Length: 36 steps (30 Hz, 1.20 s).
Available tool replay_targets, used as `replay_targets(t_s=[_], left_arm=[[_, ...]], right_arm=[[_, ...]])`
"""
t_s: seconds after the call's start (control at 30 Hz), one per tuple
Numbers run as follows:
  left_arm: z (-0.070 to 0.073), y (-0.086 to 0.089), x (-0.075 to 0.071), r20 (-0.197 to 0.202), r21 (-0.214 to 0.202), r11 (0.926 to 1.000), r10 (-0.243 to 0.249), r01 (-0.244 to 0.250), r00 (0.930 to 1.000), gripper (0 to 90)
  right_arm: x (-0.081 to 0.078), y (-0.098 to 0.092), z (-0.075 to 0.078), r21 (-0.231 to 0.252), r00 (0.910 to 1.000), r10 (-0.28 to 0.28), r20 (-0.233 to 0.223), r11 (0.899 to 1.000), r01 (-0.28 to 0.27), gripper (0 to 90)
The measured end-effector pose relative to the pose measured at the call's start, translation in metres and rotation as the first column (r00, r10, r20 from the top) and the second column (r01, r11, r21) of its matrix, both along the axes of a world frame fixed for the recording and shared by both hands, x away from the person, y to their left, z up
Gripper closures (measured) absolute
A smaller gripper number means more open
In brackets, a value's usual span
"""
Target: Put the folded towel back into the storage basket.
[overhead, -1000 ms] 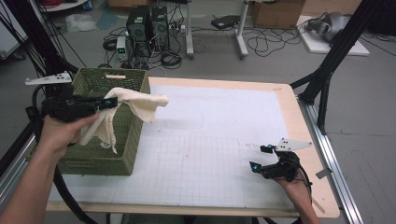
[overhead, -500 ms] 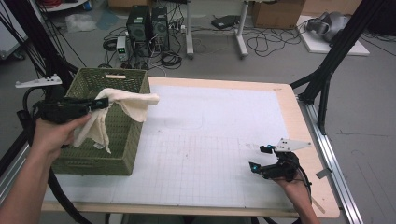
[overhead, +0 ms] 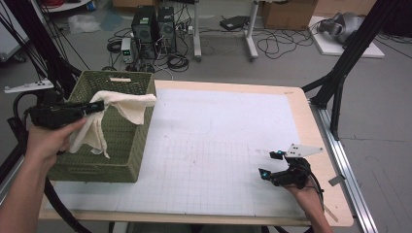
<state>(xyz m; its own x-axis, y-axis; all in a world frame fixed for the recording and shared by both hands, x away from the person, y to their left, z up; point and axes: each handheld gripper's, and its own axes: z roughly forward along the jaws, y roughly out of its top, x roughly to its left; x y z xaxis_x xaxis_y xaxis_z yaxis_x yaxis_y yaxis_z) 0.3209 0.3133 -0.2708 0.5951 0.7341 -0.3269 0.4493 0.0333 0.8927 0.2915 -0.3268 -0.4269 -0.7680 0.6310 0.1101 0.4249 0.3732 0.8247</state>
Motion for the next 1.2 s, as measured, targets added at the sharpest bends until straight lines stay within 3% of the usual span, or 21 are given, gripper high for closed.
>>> replay_targets(t_s=[0.23, 0.43, 0.6, 1.2], left_arm=[[-0.006, 0.01, -0.002, -0.005, 0.001, 0.9971, 0.076, -0.076, 0.9971, 77.7], [-0.011, 0.016, -0.004, -0.004, -0.007, 0.991, 0.133, -0.133, 0.9911, 77.7], [-0.014, 0.018, -0.005, -0.008, 0.013, 0.9847, 0.174, -0.174, 0.9847, 77.7], [-0.038, 0.014, -0.001, -0.056, 0.057, 0.953, 0.301, -0.298, 0.9521, 77.5]], right_arm=[[0.0, 0.0, 0.0, -0.002, 1.0, -0.001, 0.002, 1.0, 0.001, 15.1], [0.0, 0.0, 0.0, -0.003, 1.0, 0.001, 0.001, 1.0, -0.001, 15.1], [0.0, 0.001, 0.0, -0.004, 1.0, 0.001, 0.002, 1.0, -0.001, 15.1], [0.0, 0.0, 0.0, -0.001, 1.0, 0.004, 0.002, 1.0, -0.004, 15.1]])
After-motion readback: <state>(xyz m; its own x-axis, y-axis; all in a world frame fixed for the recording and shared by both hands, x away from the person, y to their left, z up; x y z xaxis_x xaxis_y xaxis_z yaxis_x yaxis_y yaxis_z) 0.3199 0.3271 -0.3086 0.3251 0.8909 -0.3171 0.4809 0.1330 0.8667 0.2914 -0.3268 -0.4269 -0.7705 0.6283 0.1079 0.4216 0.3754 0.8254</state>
